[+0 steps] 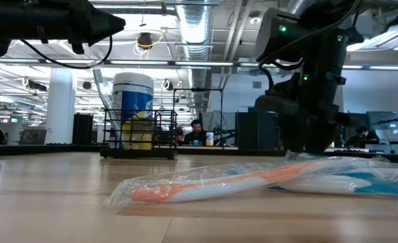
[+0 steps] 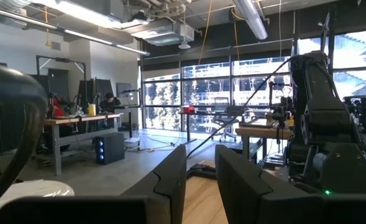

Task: Pick & Place toothbrushing station
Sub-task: Put the mouthwash bottle into the wire organizer

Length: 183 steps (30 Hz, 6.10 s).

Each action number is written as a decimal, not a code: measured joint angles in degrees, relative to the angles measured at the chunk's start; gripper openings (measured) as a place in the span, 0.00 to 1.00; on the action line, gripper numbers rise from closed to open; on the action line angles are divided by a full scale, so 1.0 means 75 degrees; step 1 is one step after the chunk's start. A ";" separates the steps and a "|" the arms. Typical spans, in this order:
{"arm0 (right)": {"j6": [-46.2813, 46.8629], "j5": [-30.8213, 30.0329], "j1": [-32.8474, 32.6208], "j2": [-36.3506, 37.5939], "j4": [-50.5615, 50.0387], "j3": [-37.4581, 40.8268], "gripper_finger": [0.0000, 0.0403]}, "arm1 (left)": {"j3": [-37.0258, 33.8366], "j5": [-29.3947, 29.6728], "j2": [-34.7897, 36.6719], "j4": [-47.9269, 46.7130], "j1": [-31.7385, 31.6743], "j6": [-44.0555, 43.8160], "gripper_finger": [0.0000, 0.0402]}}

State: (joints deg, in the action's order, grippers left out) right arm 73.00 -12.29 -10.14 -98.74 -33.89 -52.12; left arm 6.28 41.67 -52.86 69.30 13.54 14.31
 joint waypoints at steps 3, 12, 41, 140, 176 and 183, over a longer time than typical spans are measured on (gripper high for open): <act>0.0230 -0.0003 -0.0130 0.0000 -0.0028 0.0000 0.45 | 0.0000 0.0000 0.0000 -0.0005 0.0000 -0.0002 0.20; 0.0637 0.0027 -0.0356 0.0000 -0.0046 0.0000 0.41 | 0.0000 0.0006 0.0000 -0.0035 0.0000 -0.0001 0.20; 0.0607 -0.0079 -0.0389 0.0006 0.0100 0.0003 0.20 | 0.0000 0.0007 0.0000 -0.0043 0.0000 0.0000 0.20; -0.9766 -0.0909 0.2065 -0.3165 1.2317 -0.2457 0.20 | 0.0050 -0.0822 -0.0003 -0.0131 -0.0015 -0.0548 0.20; -0.9793 -0.0739 0.2275 -0.3363 1.2471 -0.2471 0.20 | 0.0050 -0.0822 -0.0001 -0.0131 -0.0015 -0.0545 0.20; -0.9819 -0.0737 0.2275 -0.3366 1.2351 -0.2471 0.20 | 0.0050 -0.0822 -0.0003 -0.0131 -0.0015 -0.0545 0.20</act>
State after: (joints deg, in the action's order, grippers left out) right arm -0.64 -17.82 6.92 -123.98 58.74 -70.65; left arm 6.66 35.51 -52.88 68.31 13.43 10.22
